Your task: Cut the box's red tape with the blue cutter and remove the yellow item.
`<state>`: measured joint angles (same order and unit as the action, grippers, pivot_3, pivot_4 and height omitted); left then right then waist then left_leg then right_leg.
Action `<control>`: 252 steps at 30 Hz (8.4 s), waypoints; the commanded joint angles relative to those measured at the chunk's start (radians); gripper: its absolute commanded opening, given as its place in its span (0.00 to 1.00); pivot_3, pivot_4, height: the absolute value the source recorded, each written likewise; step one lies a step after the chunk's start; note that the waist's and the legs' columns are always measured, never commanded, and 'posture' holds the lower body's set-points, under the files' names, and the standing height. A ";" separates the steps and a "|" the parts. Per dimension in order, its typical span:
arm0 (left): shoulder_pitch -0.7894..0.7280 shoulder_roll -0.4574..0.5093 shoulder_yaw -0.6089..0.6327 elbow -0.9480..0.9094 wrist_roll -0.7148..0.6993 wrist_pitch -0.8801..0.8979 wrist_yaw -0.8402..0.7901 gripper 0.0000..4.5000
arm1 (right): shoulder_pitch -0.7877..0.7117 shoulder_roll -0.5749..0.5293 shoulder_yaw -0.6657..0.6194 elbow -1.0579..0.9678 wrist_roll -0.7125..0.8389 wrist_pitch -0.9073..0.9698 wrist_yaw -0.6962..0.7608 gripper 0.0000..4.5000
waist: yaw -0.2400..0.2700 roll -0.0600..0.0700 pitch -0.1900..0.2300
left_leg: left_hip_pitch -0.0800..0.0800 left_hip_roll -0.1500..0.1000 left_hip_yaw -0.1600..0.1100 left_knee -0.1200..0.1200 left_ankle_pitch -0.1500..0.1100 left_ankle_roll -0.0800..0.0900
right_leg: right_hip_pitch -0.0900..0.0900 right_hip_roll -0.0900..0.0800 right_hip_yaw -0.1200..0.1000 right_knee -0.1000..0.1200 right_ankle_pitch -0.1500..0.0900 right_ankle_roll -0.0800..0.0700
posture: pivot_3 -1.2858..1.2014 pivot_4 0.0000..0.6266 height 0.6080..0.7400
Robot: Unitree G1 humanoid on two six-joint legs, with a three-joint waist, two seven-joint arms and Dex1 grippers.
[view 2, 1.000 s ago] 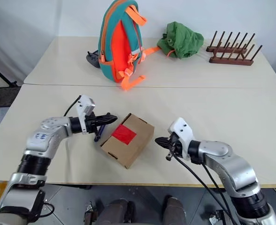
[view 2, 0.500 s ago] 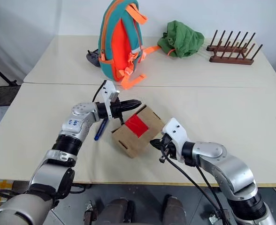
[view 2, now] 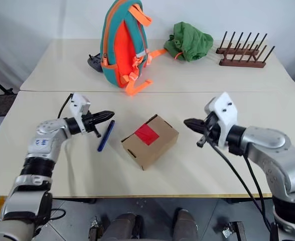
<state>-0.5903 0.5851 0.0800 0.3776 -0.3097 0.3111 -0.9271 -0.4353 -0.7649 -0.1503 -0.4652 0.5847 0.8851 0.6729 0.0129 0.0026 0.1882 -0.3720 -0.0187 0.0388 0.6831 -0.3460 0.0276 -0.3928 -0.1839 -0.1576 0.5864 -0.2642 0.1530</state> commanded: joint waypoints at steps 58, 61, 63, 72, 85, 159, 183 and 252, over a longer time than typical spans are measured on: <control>-0.161 -0.400 -0.172 0.004 0.007 0.222 0.186 0.02 | 0.319 -0.109 -0.009 -0.186 -0.153 0.187 0.082 0.00 | 0.037 0.001 0.001 | 0.000 -0.001 0.006 0.003 0.001 0.001 | 0.001 0.000 0.003 -0.001 0.001 -0.002 | 0.52 0.24 1.00; -0.152 -0.353 -0.146 -0.012 0.002 0.228 0.167 0.02 | 0.356 -0.117 -0.062 -0.191 -0.144 0.194 0.073 0.00 | 0.037 0.001 0.001 | 0.000 -0.001 0.005 0.003 0.001 0.001 | 0.000 0.000 0.002 -0.001 0.001 -0.002 | 0.52 0.24 1.00; -0.149 -0.322 -0.127 -0.021 -0.005 0.235 0.158 0.02 | 0.385 -0.126 -0.097 -0.191 -0.145 0.193 0.068 0.00 | 0.035 0.001 0.001 | 0.000 0.000 0.005 0.003 0.001 0.001 | 0.000 0.000 0.002 -0.001 0.001 -0.002 | 0.52 0.24 1.00; -0.035 -0.101 -0.021 -0.354 -0.224 0.574 0.025 0.20 | 0.352 -0.228 -0.253 0.022 -0.161 0.056 0.121 0.13 | 0.015 0.000 0.002 | 0.001 0.000 0.003 0.003 0.001 0.001 | 0.000 0.000 0.005 -0.001 0.001 -0.002 | 0.52 0.24 1.00; 0.368 0.168 0.468 -0.599 -0.427 0.751 0.126 0.99 | 0.082 -0.105 -0.108 0.309 -0.157 -0.191 0.154 0.99 | 0.006 0.000 0.002 | 0.003 0.005 0.002 0.002 0.001 0.000 | 0.000 0.002 0.009 0.001 0.001 -0.002 | 0.52 0.24 1.00; 0.428 -0.325 -0.018 -0.885 -0.018 0.818 0.842 0.63 | 0.228 -0.152 -0.233 0.164 0.180 -0.302 0.458 1.00 | 0.043 0.006 0.001 | 0.006 0.009 0.010 0.003 -0.001 0.000 | 0.000 0.004 0.016 -0.001 0.002 -0.005 | 0.52 0.24 1.00; 0.364 -0.302 0.036 -0.854 -0.008 0.945 0.817 0.09 | 0.231 -0.144 -0.217 0.160 0.161 -0.303 0.421 1.00 | 0.047 0.008 0.000 | 0.006 0.008 0.010 0.004 0.000 0.000 | 0.000 0.004 0.017 -0.001 0.002 -0.005 | 0.52 0.24 1.00; 0.448 0.151 -0.157 -0.605 0.007 0.254 0.031 0.42 | 0.163 -0.097 -0.097 0.033 0.141 -0.269 0.271 1.00 | 0.013 0.006 0.002 | 0.006 0.016 0.016 0.004 -0.004 -0.001 | -0.004 0.011 0.022 -0.002 0.003 -0.007 | 0.52 0.24 1.00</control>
<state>-0.1778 0.7217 -0.0424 -0.2307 -0.3010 0.5248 -0.8656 -0.2620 -0.8488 -0.2068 -0.4073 0.7124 0.6290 0.9400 0.0255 0.0087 0.1901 -0.3655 -0.0032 0.0551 0.6871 -0.3504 0.0271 -0.3966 -0.1726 -0.1357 0.5842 -0.2611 0.1461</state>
